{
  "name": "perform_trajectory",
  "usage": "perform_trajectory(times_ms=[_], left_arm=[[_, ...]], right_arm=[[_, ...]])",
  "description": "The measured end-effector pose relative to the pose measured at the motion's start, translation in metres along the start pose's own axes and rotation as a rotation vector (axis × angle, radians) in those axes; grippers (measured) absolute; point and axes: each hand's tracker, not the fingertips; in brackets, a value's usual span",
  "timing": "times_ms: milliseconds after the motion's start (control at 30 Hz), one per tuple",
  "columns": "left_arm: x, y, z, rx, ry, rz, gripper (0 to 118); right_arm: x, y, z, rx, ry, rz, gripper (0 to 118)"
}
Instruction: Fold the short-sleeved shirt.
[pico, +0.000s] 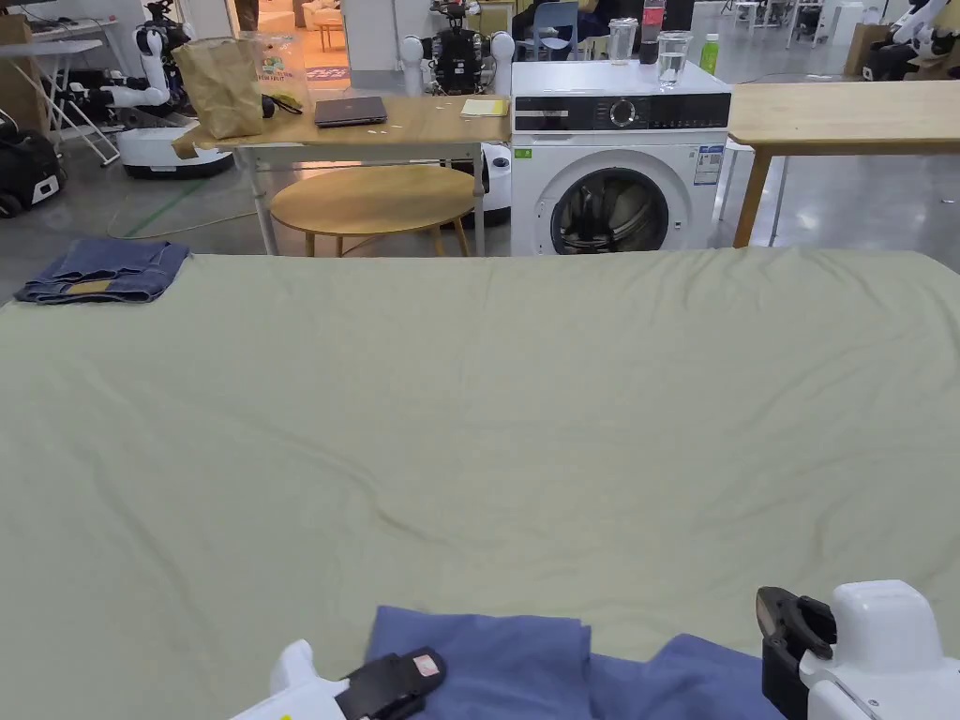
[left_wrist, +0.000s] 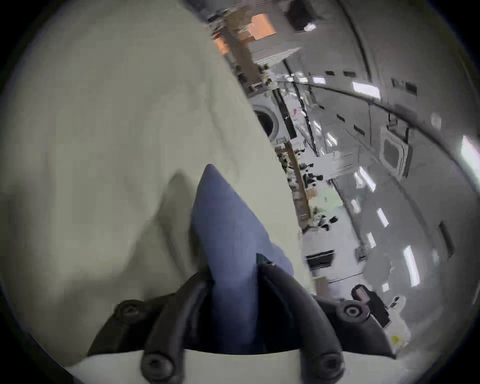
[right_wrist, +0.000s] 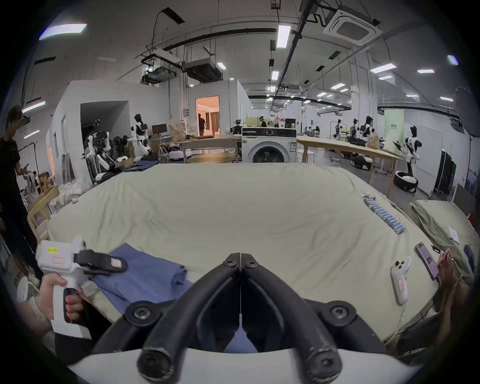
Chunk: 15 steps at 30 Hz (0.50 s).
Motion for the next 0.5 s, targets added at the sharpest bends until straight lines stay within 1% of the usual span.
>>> perform_trajectory(times_ms=[100, 167, 233, 300, 367, 433, 500], left_arm=[[0.005, 0.032, 0.031, 0.080, 0.064, -0.109, 11], [0.019, 0.050, 0.049, 0.093, 0.131, -0.257, 11], [0.047, 0.050, 0.061, 0.090, 0.179, -0.416, 11], [0.083, 0.040, 0.062, 0.074, 0.211, -0.585, 11], [0.126, 0.014, 0.051, 0.049, 0.217, -0.761, 11], [0.165, -0.018, 0.027, -0.001, 0.207, -0.887, 11], [0.191, -0.050, 0.000, -0.050, 0.237, -0.992, 11]], right_arm=[[0.003, 0.001, 0.003, 0.008, -0.002, -0.014, 0], [0.004, 0.001, 0.003, 0.012, -0.002, -0.014, 0], [0.005, 0.001, 0.003, 0.015, -0.002, -0.014, 0], [0.007, 0.000, 0.003, 0.016, -0.003, -0.016, 0], [0.011, -0.003, 0.002, 0.016, -0.005, -0.025, 0], [0.015, -0.005, 0.004, 0.015, -0.008, -0.034, 0], [0.021, -0.008, 0.007, 0.017, -0.016, -0.037, 0]])
